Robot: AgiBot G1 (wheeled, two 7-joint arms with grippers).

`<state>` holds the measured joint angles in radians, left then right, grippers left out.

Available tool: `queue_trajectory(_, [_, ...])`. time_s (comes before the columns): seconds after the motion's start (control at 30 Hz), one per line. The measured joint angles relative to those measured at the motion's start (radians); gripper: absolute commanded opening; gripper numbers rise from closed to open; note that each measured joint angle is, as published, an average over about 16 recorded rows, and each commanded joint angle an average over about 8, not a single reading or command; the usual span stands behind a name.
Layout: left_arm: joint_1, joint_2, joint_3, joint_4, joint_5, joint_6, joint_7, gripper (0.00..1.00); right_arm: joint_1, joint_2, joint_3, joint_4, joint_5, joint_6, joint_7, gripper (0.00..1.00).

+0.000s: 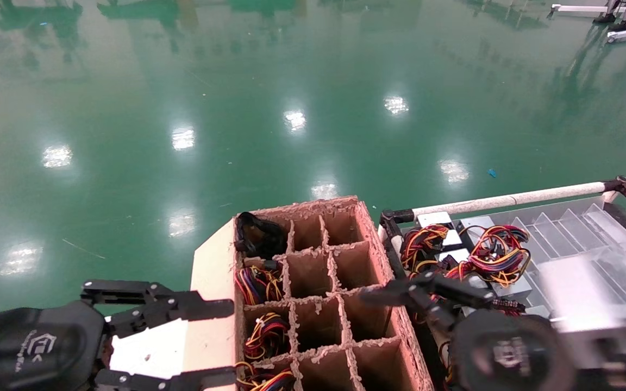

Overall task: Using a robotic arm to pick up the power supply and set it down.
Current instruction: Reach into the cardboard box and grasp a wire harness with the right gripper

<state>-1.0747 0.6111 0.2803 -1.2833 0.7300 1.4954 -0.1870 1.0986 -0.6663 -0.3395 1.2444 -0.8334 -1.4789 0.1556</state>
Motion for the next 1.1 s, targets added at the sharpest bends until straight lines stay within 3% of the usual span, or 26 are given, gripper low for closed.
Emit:
queue_trajectory(0.5, [0.0,0.0,0.001,0.0,-0.001,0.0,0.001,0.01,0.15,-0.229,-0.173,-0.23,-0.261,-0.049,-0.112,0.98])
queue_trajectory(0.6, [-0.001,0.0,0.001,0.0,-0.001,0.0,0.001,0.12,0.185,-0.271,-0.205,-0.284,-0.304,-0.062,-0.139,0.65])
queue_trajectory(0.77, [-0.001,-0.001,0.002,0.0,-0.001,0.0,0.001,0.43,0.234,-0.33,-0.248,-0.368,-0.36,-0.073,-0.183,0.04])
queue_trajectory(0.8, [-0.001,-0.001,0.002,0.0,-0.001,0.0,0.001,0.49,0.242,-0.34,-0.255,-0.384,-0.368,-0.074,-0.191,0.0])
queue_trajectory(0.93, [-0.001,-0.001,0.002,0.0,-0.001,-0.001,0.001,0.63,0.269,-0.376,-0.279,-0.441,-0.393,-0.077,-0.222,0.0])
queue_trajectory(1.1, [-0.001,-0.001,0.003,0.0,-0.002,-0.001,0.001,0.7,0.294,-0.408,-0.301,-0.501,-0.414,-0.074,-0.256,0.0])
